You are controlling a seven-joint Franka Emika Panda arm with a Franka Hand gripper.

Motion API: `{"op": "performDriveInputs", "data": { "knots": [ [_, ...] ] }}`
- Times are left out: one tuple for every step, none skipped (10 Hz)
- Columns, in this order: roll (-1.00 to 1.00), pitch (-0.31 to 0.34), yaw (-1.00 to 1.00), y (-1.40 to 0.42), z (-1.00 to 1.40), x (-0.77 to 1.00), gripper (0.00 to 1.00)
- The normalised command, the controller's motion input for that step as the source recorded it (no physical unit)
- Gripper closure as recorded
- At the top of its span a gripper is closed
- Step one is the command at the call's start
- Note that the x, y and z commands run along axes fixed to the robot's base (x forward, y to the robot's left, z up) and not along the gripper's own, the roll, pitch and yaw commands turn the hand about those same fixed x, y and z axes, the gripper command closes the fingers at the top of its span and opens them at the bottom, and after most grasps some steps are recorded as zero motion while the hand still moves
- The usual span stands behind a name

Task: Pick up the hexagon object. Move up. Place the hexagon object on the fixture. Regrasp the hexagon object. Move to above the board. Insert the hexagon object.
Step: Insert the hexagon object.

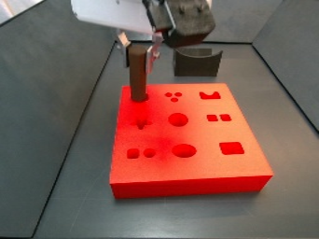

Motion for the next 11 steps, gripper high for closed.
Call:
{"op": "performDriveInputs", "data": {
  "knots": [
    [0.02, -0.009, -0.1, 0.0, -0.63, 0.04, 1.0],
    [-0.01, -0.027, -0.07, 0.0, -0.71, 0.18, 1.0],
    [-0.01, -0.01, -0.15, 0.0, -0.68, 0.41, 1.0],
    [0.0, 0.0, -0.21, 0.0, -0.62, 0.49, 1.0],
    [-0.04, -0.013, -0.23, 0.0, -0.45, 0.52, 1.0],
    [-0.03, -0.064, -0.17, 0.0, -0.57, 0.25, 1.0],
    [0.0, -0.153, -0.18, 0.0, -0.92, 0.0, 1.0],
    [0.04, -0.121, -0.03, 0.13, -0.99, -0.05, 1.0],
    [0.04, -0.123, -0.01, 0.15, -0.98, -0.05, 1.0],
    [0.0, -0.079, 0.0, 0.06, -0.47, 0.0, 1.0],
    [0.0, -0.031, 0.0, 0.0, 0.0, -0.03, 1.0]
  ]
}}
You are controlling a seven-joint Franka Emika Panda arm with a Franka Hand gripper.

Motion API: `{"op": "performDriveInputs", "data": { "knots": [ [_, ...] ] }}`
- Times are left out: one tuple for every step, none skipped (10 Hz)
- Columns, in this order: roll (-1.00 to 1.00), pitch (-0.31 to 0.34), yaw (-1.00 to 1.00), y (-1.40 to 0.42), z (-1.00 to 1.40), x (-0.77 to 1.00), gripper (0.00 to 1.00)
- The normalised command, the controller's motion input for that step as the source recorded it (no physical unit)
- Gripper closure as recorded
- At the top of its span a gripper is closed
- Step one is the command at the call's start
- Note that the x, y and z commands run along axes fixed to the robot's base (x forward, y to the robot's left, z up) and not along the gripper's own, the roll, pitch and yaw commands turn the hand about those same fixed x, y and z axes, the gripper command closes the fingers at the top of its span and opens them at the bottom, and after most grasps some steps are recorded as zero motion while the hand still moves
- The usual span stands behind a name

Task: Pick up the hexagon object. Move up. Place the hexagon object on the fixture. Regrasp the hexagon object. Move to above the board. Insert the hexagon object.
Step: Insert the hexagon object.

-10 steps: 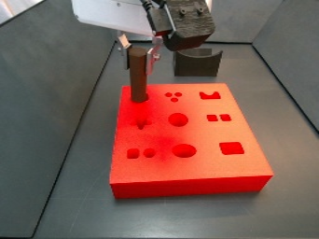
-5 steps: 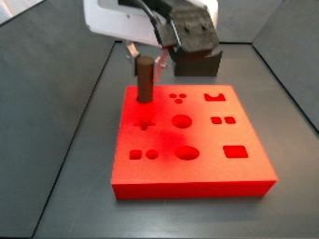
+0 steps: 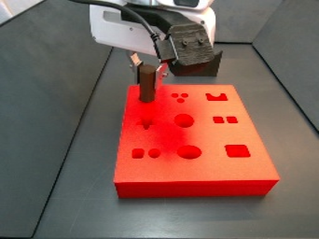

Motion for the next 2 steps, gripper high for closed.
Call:
{"op": "performDriveInputs", "data": {
  "knots": [
    [0.0, 0.01, 0.0, 0.0, 0.0, 0.0, 1.0],
    [0.0, 0.0, 0.0, 0.0, 0.0, 0.0, 1.0]
  ]
}}
